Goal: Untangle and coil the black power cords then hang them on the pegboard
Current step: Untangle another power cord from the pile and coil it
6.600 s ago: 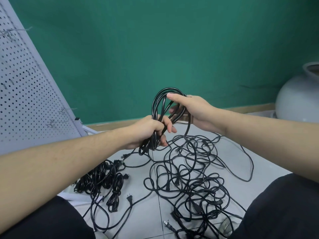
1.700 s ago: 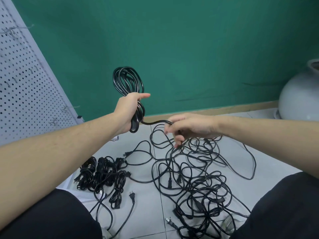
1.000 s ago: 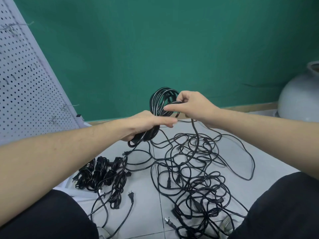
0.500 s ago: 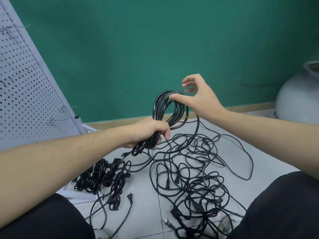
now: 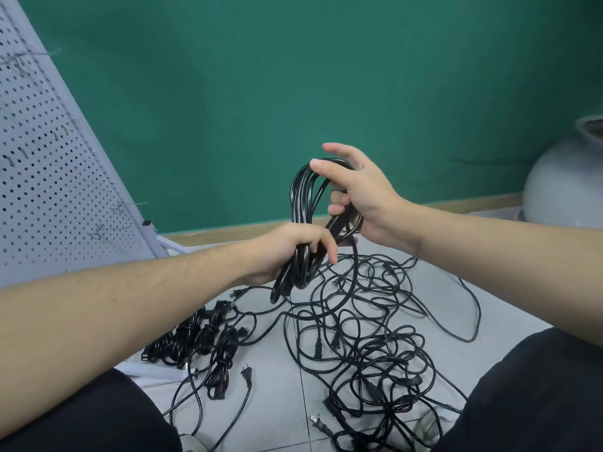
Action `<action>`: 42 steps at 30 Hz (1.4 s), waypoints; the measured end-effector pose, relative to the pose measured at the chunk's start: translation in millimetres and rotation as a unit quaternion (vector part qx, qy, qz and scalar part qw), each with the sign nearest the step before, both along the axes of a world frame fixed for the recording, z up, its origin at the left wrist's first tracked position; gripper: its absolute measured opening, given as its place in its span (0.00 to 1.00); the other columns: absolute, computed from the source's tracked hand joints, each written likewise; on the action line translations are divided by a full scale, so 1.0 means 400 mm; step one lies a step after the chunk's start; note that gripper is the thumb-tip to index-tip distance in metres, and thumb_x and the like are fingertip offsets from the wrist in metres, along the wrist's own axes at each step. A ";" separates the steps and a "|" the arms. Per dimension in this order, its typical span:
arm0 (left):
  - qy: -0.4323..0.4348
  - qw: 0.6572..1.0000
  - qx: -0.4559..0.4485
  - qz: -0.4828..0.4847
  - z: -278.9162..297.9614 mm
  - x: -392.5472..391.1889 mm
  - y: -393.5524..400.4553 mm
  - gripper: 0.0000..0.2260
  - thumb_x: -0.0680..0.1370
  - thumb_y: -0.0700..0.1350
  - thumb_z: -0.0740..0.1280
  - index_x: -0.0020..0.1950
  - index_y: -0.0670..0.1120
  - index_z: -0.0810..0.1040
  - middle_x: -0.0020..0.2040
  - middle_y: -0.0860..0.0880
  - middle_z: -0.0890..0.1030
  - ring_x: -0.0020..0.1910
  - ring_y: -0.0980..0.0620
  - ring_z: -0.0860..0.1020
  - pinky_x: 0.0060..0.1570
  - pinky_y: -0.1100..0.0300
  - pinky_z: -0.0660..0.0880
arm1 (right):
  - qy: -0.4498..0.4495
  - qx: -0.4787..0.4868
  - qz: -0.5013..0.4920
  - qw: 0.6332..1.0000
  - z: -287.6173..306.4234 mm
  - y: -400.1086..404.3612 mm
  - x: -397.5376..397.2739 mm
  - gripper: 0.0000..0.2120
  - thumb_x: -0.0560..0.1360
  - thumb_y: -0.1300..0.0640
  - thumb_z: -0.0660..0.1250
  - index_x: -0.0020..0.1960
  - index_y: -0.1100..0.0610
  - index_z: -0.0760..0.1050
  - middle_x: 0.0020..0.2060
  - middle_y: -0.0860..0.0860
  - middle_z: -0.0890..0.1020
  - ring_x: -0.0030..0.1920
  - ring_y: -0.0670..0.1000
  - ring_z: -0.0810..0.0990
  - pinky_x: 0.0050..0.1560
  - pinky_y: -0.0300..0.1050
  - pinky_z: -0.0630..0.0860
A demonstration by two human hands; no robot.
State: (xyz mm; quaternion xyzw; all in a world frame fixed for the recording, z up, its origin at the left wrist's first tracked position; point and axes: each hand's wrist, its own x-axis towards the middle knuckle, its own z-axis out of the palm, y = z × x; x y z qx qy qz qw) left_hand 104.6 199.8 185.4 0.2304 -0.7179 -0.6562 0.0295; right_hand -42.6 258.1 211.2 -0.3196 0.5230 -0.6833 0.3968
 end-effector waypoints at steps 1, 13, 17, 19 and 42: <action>0.006 1.000 0.025 0.003 0.002 -0.002 0.004 0.13 0.65 0.42 0.58 0.34 0.46 0.83 0.33 0.42 0.73 0.25 0.51 0.68 0.26 0.63 0.67 | -0.010 -0.007 0.000 1.000 0.002 -0.001 0.003 0.20 0.75 0.58 0.75 0.64 0.51 0.75 0.28 0.43 0.74 0.26 0.46 0.58 0.25 0.39 0.64; 0.092 0.977 0.167 0.096 0.005 -0.027 0.004 0.13 0.66 0.37 0.58 0.33 0.40 0.83 0.37 0.42 0.72 0.30 0.49 0.67 0.32 0.59 0.68 | -0.024 0.073 0.014 0.997 -0.017 -0.009 0.002 0.26 0.79 0.34 0.61 0.58 0.56 0.77 0.37 0.50 0.79 0.37 0.51 0.77 0.42 0.47 0.77; 0.190 0.951 0.160 0.185 0.032 -0.043 -0.014 0.18 0.71 0.35 0.54 0.35 0.39 0.84 0.36 0.42 0.76 0.30 0.50 0.68 0.31 0.58 0.69 | -0.009 0.143 0.030 0.989 -0.066 -0.011 -0.017 0.19 0.84 0.55 0.49 0.70 0.57 0.70 0.53 0.55 0.82 0.55 0.55 0.81 0.59 0.58 0.78; 0.222 0.939 0.161 0.209 0.047 -0.045 -0.023 0.17 0.70 0.36 0.55 0.36 0.39 0.85 0.40 0.42 0.76 0.30 0.49 0.69 0.31 0.58 0.69 | 0.076 0.207 0.088 0.971 -0.093 -0.003 -0.026 0.24 0.79 0.65 0.51 0.71 0.54 0.71 0.61 0.54 0.81 0.63 0.56 0.80 0.64 0.59 0.75; 0.008 0.914 -0.073 0.398 0.040 0.033 -0.172 0.17 0.65 0.47 0.71 0.52 0.43 0.84 0.41 0.46 0.71 0.34 0.46 0.69 0.30 0.60 0.69 | 0.258 0.241 0.382 0.854 -0.102 0.055 0.045 0.07 0.75 0.51 0.68 0.47 0.53 0.72 0.44 0.51 0.85 0.43 0.49 0.81 0.47 0.45 0.72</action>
